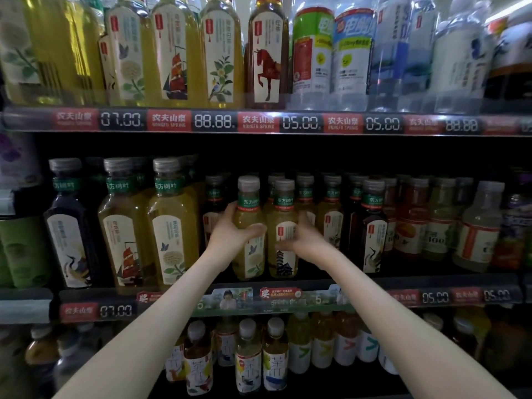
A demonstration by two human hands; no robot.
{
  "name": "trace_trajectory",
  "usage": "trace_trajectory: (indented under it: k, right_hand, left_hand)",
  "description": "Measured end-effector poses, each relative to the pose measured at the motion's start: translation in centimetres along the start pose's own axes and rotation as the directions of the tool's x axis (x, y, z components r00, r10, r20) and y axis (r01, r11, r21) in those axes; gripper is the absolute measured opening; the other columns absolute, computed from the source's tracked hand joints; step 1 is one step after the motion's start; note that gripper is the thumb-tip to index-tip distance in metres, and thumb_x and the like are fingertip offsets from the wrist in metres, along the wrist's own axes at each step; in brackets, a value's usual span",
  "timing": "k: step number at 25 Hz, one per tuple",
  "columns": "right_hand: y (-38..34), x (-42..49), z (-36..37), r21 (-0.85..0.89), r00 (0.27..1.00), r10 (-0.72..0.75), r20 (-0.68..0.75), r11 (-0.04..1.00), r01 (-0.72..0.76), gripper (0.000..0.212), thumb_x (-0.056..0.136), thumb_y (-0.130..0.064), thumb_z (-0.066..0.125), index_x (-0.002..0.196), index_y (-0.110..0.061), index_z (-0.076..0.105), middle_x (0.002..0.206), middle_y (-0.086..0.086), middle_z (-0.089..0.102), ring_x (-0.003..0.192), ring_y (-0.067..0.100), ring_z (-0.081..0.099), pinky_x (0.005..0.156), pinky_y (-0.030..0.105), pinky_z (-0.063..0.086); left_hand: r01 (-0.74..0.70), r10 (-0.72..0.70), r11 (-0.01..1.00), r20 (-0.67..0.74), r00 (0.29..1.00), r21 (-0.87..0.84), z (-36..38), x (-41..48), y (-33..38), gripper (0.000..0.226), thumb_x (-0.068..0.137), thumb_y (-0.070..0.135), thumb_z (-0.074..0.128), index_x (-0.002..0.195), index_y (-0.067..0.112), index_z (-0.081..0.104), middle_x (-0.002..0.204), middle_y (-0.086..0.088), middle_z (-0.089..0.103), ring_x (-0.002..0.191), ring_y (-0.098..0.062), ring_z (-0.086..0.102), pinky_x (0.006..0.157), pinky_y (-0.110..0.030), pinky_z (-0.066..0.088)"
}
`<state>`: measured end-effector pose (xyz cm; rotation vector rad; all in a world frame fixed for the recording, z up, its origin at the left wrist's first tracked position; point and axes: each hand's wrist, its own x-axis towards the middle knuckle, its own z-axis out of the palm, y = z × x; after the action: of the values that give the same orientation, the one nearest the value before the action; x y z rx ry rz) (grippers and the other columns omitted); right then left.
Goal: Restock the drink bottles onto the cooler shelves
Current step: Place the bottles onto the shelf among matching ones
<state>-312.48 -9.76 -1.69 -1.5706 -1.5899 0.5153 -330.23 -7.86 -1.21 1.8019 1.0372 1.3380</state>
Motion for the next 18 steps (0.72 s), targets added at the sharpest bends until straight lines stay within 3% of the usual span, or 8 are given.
trace_trajectory:
  k: [3,5,7,9,11,15,18]
  right_hand:
    - [0.1,0.5,0.4,0.035,1.000,-0.018,0.012,0.999,0.017,0.090,0.075,-0.020,0.080,0.144,-0.018,0.022,0.139,0.001,0.046,0.129,0.020,0.044,0.102,0.032,0.039]
    - [0.0,0.7,0.6,0.041,1.000,-0.018,0.011,0.999,0.017,0.095,0.074,-0.024,0.081,0.146,-0.019,0.019,0.144,0.002,0.042,0.132,0.022,0.041,0.107,0.040,0.039]
    - [0.1,0.6,1.1,0.028,1.000,-0.008,-0.015,1.000,0.009,0.097,0.073,-0.027,0.081,0.147,-0.020,0.019,0.147,0.003,0.039,0.134,0.023,0.039,0.109,0.044,0.038]
    - [0.2,0.5,1.3,0.039,0.999,0.012,-0.044,0.999,-0.010,0.086,0.076,-0.024,0.079,0.143,-0.016,0.027,0.142,0.003,0.044,0.131,0.022,0.043,0.105,0.038,0.040]
    - [0.3,0.2,1.4,0.063,0.998,0.047,-0.044,0.997,-0.044,0.072,0.079,-0.023,0.077,0.136,-0.013,0.035,0.134,0.003,0.051,0.125,0.021,0.048,0.094,0.029,0.042]
    - [-0.4,-0.5,1.1,0.091,0.998,0.067,-0.006,0.994,-0.067,0.067,0.082,-0.023,0.074,0.137,-0.013,0.036,0.136,0.003,0.051,0.126,0.021,0.047,0.091,0.026,0.039]
    - [-1.5,-1.7,1.2,0.073,0.999,0.038,-0.001,0.997,-0.038,0.052,0.087,-0.021,0.069,0.130,-0.016,0.041,0.135,0.003,0.052,0.125,0.021,0.048,0.091,0.025,0.039]
  left_hand:
    - [0.043,-0.043,0.999,0.032,0.999,-0.007,0.0,0.2,0.2,0.053,0.080,0.022,0.074,0.119,0.036,0.041,0.097,0.023,0.052,0.111,-0.013,0.054,0.084,-0.024,0.041]
    - [0.047,-0.050,0.997,0.048,0.998,0.062,-0.1,0.2,0.5,0.059,0.087,0.024,0.067,0.135,0.034,0.034,0.099,0.026,0.044,0.112,-0.009,0.043,0.089,-0.023,0.034]
    - [0.040,-0.048,0.971,0.027,0.998,0.234,0.1,0.3,0.6,0.071,0.090,0.034,0.061,0.148,0.028,0.019,0.116,0.014,0.054,0.112,-0.015,0.048,0.088,-0.028,0.038]
    - [0.050,-0.043,0.923,-0.028,0.999,0.381,0.5,0.3,0.0,0.077,0.091,0.042,0.057,0.151,0.023,0.012,0.120,-0.004,0.060,0.092,-0.018,0.059,0.073,-0.028,0.044]
    - [0.052,-0.043,0.927,-0.032,0.999,0.371,0.8,0.1,-0.4,0.070,0.092,0.040,0.057,0.148,0.019,0.020,0.122,-0.006,0.060,0.084,-0.014,0.057,0.071,-0.027,0.042]
    - [0.064,-0.078,0.967,0.048,0.996,0.245,-0.3,0.3,0.0,0.060,0.093,0.033,0.057,0.144,0.022,0.028,0.133,-0.003,0.053,0.120,-0.024,0.053,0.087,-0.031,0.043]
    - [0.098,-0.109,0.964,0.035,0.993,0.246,-0.6,0.0,-0.1,0.067,0.095,0.035,0.053,0.149,0.026,0.015,0.131,-0.008,0.054,0.109,-0.029,0.059,0.085,-0.036,0.049]
